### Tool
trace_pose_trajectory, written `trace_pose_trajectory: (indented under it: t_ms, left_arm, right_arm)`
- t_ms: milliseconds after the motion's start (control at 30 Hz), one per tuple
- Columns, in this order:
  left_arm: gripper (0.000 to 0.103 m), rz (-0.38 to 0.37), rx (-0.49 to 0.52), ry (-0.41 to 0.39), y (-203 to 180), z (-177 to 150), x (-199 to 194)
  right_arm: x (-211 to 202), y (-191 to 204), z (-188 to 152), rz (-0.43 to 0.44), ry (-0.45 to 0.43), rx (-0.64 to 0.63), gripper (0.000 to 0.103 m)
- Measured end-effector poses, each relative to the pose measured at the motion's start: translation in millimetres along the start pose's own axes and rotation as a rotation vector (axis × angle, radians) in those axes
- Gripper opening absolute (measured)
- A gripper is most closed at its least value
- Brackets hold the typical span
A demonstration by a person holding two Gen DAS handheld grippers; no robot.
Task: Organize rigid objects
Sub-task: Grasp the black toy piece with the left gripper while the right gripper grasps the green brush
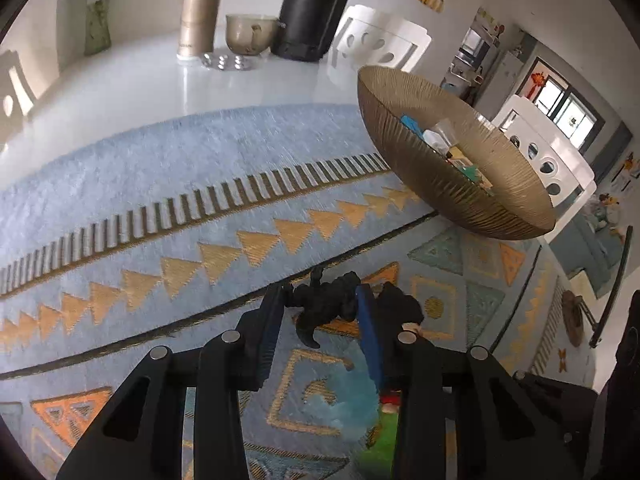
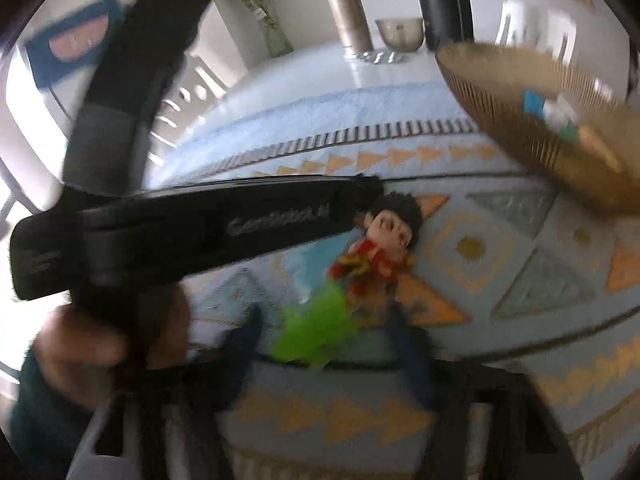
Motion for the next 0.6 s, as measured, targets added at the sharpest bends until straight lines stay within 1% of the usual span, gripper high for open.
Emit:
trace_pose_trajectory:
  t_ms: [100,133,200,267,333,400,433,500,567,600]
  left_arm:
    - [0.034,-0.028,-0.025,-0.026,2,4,-18]
    - [0.034,-0.035,-0.03,-0.031,2,4,-25]
    - [0.034,-0.031,-0.026,-0.044,0,5,-37]
    - [0.034,-0.04,-0.022,-0.061,-7,6,-49]
    - [0.034,-0.067,-0.016,-0.081,-23,10,-60]
    - [0.034,-0.087,0.002,-0.109,-45,18,-69]
    - [0.034,-0.096,0.011,-0.121,-54,21,-73]
    - [0.034,-0.122,0.038,-0.164,-81,33,-86]
    - [0.034,-0.141,0.068,-0.234,-110,50,-100]
    - [0.034,-0.149,0.082,-0.267,-123,57,-107]
  right_arm:
    - [-7,9,-5,0.023,-0.007,-0.034,0.036]
    - [-15,12,-11,0.044,-0.014,-0.043,0.036]
    - [-29,11,-21,0.095,-0.031,-0.011,0.036]
    - [-42,2,-30,0.102,-0.049,0.026,0.036]
    - [-65,-14,-29,0.053,-0.095,0.047,0.036]
    - [-96,-32,-14,-0.018,-0.17,0.052,0.036]
    - [-115,-46,-4,-0.067,-0.214,0.058,0.036]
    - [-152,-72,18,-0.153,-0.294,0.079,0.036]
    - [-185,-101,42,-0.251,-0.368,0.105,0.036]
    - [-201,-109,49,-0.288,-0.399,0.118,0.036]
Point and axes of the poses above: each gripper's, at about its wrist camera, not at the fingertips, and x roughly the way its jaws point, y to its left, z to its top, the point moved 10 cm from there along x, roughly the way its jaws point, and after that the axes turned 12 degrees about -x, right-handed, at the moved point
